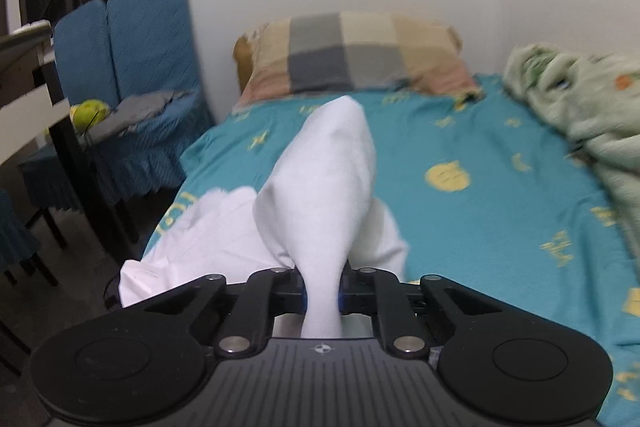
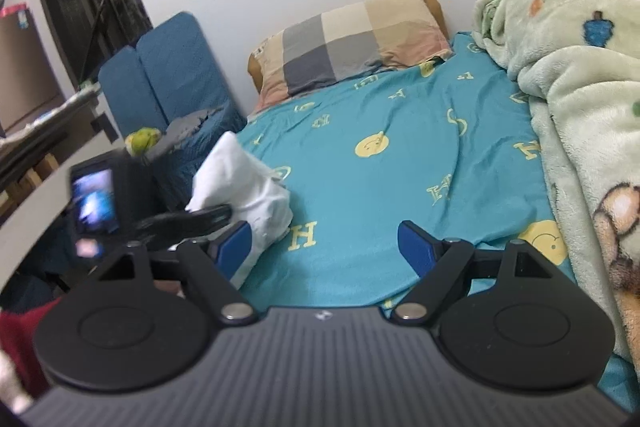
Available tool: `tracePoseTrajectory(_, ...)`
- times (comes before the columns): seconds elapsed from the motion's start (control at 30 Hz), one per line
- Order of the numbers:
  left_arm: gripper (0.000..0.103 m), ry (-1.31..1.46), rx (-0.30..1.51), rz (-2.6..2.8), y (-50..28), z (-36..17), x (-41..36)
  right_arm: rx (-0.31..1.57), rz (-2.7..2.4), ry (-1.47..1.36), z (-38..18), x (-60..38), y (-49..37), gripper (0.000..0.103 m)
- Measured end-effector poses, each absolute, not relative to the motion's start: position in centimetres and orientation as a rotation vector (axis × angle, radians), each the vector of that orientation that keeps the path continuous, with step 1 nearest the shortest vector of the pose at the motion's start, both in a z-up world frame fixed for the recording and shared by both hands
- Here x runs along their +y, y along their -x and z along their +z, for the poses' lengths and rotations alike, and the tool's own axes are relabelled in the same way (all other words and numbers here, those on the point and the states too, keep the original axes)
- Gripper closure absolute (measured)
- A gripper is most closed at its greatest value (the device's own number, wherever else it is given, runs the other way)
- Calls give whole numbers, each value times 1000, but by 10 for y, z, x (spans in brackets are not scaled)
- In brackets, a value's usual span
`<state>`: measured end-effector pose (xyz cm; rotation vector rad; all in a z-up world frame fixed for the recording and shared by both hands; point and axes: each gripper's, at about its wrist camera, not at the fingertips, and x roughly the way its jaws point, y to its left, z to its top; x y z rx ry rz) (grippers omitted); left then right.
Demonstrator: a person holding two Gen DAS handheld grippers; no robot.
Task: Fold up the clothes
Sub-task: 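Grasp the white T-shirt with the left gripper while the right gripper grasps another edge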
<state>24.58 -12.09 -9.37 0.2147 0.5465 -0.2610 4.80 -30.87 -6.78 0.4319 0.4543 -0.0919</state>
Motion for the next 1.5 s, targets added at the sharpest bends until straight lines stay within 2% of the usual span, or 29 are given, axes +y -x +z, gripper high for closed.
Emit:
tracePoseTrajectory(0.13,93,-278,455,-389,-182,-68,-118,417,-102,-472,-60,-319,-40,21)
tracePoseTrajectory(0.33,92,-236,567,-545,-85,-63,-103,406,-72,-512,-52,-325,-30,21)
tracePoseTrajectory(0.53,86,-162,713,-586,-62,-90,-83,471,15,-530,-48,-314,-35,21)
tracePoseTrajectory(0.67,73,-86,714,-603,-59,-84,-64,529,74,-542,-44,-307,-47,21)
tracePoseTrajectory(0.73,57,-41,702,-600,-58,-77,-53,557,99,-520,-39,-302,-61,21)
tracePoseTrajectory(0.87,55,66,704,-572,-70,-67,-32,629,161,-445,-39,-284,-102,21)
tracePoseTrajectory(0.9,52,93,699,-564,-71,-64,-26,656,174,-440,-44,-282,-115,22)
tracePoseTrajectory(0.93,46,120,694,-556,-73,-61,-19,681,186,-433,-50,-280,-128,28)
tracePoseTrajectory(1.03,35,179,659,-544,-79,-51,-2,742,208,-420,-73,-276,-161,29)
tracePoseTrajectory(1.13,29,217,646,-518,-94,-51,11,780,230,-449,-97,-272,-177,32)
tracePoseTrajectory(1.27,27,260,650,-467,-120,-57,25,813,238,-413,-120,-267,-187,43)
tracePoseTrajectory(1.3,23,252,651,-433,-128,-61,27,820,252,-423,-125,-266,-188,53)
tracePoseTrajectory(1.33,22,244,652,-398,-137,-66,28,824,266,-434,-128,-265,-189,68)
tracePoseTrajectory(1.4,22,242,663,-324,-155,-79,34,809,286,-435,-127,-263,-190,88)
tracePoseTrajectory(1.5,23,259,673,-267,-175,-92,42,769,314,-440,-116,-261,-186,95)
